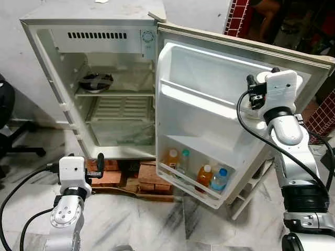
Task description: Restocking fridge
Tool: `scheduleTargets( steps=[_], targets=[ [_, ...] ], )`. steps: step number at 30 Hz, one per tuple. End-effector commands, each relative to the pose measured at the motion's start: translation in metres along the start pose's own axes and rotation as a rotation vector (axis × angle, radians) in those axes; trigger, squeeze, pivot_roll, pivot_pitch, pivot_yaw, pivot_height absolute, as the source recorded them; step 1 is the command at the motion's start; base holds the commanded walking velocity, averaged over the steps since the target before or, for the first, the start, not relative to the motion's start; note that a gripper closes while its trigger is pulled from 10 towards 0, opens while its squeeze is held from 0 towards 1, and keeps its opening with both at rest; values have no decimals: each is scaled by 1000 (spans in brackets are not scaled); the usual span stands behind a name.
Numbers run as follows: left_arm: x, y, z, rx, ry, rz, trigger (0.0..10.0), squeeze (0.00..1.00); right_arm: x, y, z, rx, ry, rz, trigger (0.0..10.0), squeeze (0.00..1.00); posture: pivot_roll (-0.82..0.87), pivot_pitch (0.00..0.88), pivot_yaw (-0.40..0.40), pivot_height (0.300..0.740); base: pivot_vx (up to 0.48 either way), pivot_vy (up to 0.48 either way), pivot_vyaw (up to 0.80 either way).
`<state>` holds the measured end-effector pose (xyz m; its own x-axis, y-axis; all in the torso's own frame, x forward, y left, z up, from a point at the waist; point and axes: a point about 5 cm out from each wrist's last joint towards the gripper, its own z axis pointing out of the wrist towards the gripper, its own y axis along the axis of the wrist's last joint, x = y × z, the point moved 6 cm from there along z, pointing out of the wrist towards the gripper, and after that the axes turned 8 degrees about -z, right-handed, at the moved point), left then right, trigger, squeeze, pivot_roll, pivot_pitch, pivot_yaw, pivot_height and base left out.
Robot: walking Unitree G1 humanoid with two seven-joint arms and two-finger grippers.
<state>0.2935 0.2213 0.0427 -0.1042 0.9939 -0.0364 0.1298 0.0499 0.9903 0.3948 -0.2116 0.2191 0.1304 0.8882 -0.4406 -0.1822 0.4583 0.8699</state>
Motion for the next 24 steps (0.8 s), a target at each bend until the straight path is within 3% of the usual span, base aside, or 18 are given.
scheduleTargets(
  steps=[1,3,5,11,13,16,20,23,24],
  targets=[
    [-4,1,2,0,-11,3,10000,0,-7,5,3,-16,-23,4,10000,1000,55,0,-44,740,0,0,0],
    [-4,0,2,1,-10,3,10000,0,-11,12,4,-47,-46,9,10000,1000,54,0,-46,740,0,0,0],
    [-5,0,3,4,-11,3,10000,0,-29,35,8,-140,-122,0,10000,1000,51,0,-46,740,0,0,0],
    [-6,-2,3,8,-13,3,10000,0,-47,58,9,-237,-185,-16,10000,1000,49,0,-44,740,0,0,0],
    [-6,-5,3,22,-3,12,10000,0,-60,79,7,-340,-223,-1,10000,1000,47,0,-43,740,0,0,0],
    [-6,-6,5,29,5,20,10000,0,-69,88,5,-382,-265,-34,10000,1000,45,0,-41,740,0,0,0],
    [-6,-6,6,28,9,31,10000,0,-82,85,1,-375,-333,-67,10000,1000,48,0,-42,740,0,0,0],
    [-6,-8,5,36,13,38,10000,0,-100,54,-6,-267,-405,-69,10000,1000,45,0,-38,740,0,-94,0],
    [-5,-9,5,40,13,38,10000,0,-105,44,-8,-236,-418,-63,10000,957,45,0,-38,740,0,-281,0]
  ],
)
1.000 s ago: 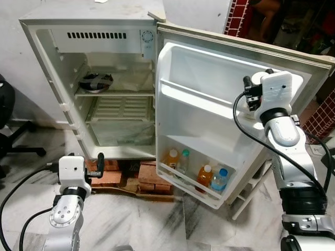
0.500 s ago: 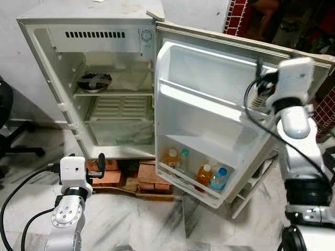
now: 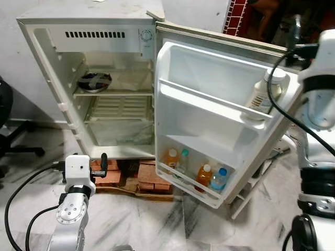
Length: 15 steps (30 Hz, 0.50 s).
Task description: Restocking fridge
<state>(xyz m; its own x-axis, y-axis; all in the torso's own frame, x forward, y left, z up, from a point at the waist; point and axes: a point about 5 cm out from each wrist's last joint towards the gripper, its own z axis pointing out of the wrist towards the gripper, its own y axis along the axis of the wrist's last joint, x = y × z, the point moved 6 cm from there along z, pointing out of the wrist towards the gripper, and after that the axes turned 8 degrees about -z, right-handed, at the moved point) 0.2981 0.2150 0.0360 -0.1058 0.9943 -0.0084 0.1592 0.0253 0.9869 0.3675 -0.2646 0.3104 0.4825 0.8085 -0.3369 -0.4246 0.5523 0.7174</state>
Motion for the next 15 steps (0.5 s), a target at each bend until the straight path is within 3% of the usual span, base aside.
scheduleTargets(
  steps=[1,2,3,4,13,15],
  targets=[
    [1,-2,0,13,6,15,10000,0,-17,-22,-5,83,-52,-19,10000,753,42,0,-34,740,0,-281,0],
    [1,-2,0,13,5,17,10000,0,-20,-26,-6,96,-61,-23,10000,753,42,0,-34,740,0,-281,0],
    [1,-2,0,12,4,20,10000,0,-22,-29,-7,107,-71,-24,10000,298,41,0,-33,740,0,-285,0],
    [1,-2,1,13,4,21,10000,0,-28,-41,-10,157,-98,-27,10000,0,39,0,-31,740,0,-300,0],
    [1,0,3,5,4,40,10000,0,-32,-78,-26,296,-139,-64,10000,0,44,0,-32,740,0,-340,0],
    [1,-1,0,8,7,42,10000,0,-30,-90,-37,344,-140,-93,10000,0,50,0,-35,740,0,-390,0]
  ],
)
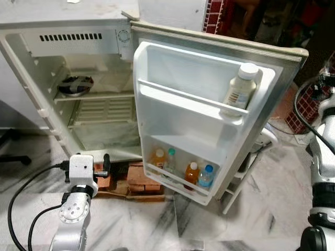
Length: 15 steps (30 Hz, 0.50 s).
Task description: Restocking fridge
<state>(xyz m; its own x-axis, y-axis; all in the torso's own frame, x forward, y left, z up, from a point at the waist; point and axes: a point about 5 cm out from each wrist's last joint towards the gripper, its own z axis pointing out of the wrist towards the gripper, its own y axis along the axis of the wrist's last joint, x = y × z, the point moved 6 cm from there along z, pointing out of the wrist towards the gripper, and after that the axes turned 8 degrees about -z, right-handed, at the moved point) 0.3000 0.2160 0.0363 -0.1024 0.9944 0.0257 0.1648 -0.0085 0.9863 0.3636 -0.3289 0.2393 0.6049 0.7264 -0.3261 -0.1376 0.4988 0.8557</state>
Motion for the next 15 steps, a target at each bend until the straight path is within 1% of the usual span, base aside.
scheduleTargets(
  steps=[1,3,6,7,8,9,11,12,13,15],
  targets=[
    [0,-3,-2,7,5,8,10000,0,1,-9,-4,38,-12,-31,10000,0,50,0,-35,740,0,-398,0],
    [0,-4,-3,10,5,10,10000,0,3,-18,-8,71,-13,-27,10000,0,51,0,-36,740,0,-409,0],
    [1,-4,-3,12,7,11,10000,0,12,-36,-18,136,24,-21,10000,0,51,0,-36,740,0,-419,0],
    [1,-4,-3,12,7,11,10000,0,12,-36,-18,136,24,-21,10000,0,51,0,-36,740,0,-431,0],
    [1,-4,-4,11,10,11,10000,0,20,-44,-24,161,56,-25,10000,0,50,0,-38,740,0,-431,0],
    [1,-4,-4,11,11,13,10000,0,23,-46,-26,169,71,-32,10000,0,50,0,-38,740,0,-431,0],
    [1,-4,-4,11,12,13,10000,0,31,-49,-33,171,104,-30,10000,0,50,0,-39,740,0,-433,0],
    [1,-4,-4,11,13,12,10000,0,40,-50,-40,168,143,-42,10000,0,50,0,-40,740,0,-442,0],
    [1,-4,-4,11,13,12,10000,0,40,-50,-40,168,143,-42,10000,0,50,0,-40,740,0,-442,0],
    [0,-5,-4,12,15,18,10000,0,51,-54,-49,183,183,-34,10000,0,50,0,-41,740,0,-461,0]
  ],
)
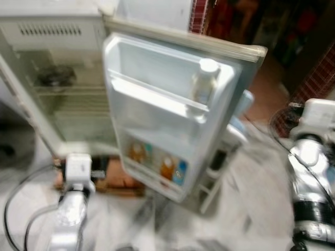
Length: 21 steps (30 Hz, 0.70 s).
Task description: Restocking fridge
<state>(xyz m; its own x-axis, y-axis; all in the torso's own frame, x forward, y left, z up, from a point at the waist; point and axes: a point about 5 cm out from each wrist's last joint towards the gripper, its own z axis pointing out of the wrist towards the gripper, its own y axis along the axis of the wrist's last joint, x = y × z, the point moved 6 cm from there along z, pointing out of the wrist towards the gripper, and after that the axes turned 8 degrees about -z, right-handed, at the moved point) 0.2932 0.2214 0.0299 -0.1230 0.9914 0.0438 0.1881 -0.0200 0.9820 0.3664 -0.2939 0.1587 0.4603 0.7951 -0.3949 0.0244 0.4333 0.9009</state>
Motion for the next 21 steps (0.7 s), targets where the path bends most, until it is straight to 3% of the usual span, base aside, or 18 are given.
scheduleTargets(
  steps=[1,4,5,11,21],
  targets=[
    [-6,3,1,-10,-9,4,10000,0,-2,-3,-2,4,8,-14,10000,0,50,0,-41,740,0,-480,0],
    [-8,2,0,-8,-10,2,10000,0,7,-5,-5,10,44,7,10000,0,49,0,-43,740,0,-480,146],
    [-9,1,0,-6,-13,1,10000,0,16,-4,-7,2,88,18,10000,0,49,0,-44,740,0,-480,800],
    [-11,-2,-2,0,-15,2,10000,0,28,-2,-10,1,144,86,10000,0,45,0,-46,740,0,-480,797],
    [-7,-2,-9,1,14,-43,10000,0,75,12,-20,-9,369,241,10000,0,54,0,-51,740,0,0,789]
  ],
)
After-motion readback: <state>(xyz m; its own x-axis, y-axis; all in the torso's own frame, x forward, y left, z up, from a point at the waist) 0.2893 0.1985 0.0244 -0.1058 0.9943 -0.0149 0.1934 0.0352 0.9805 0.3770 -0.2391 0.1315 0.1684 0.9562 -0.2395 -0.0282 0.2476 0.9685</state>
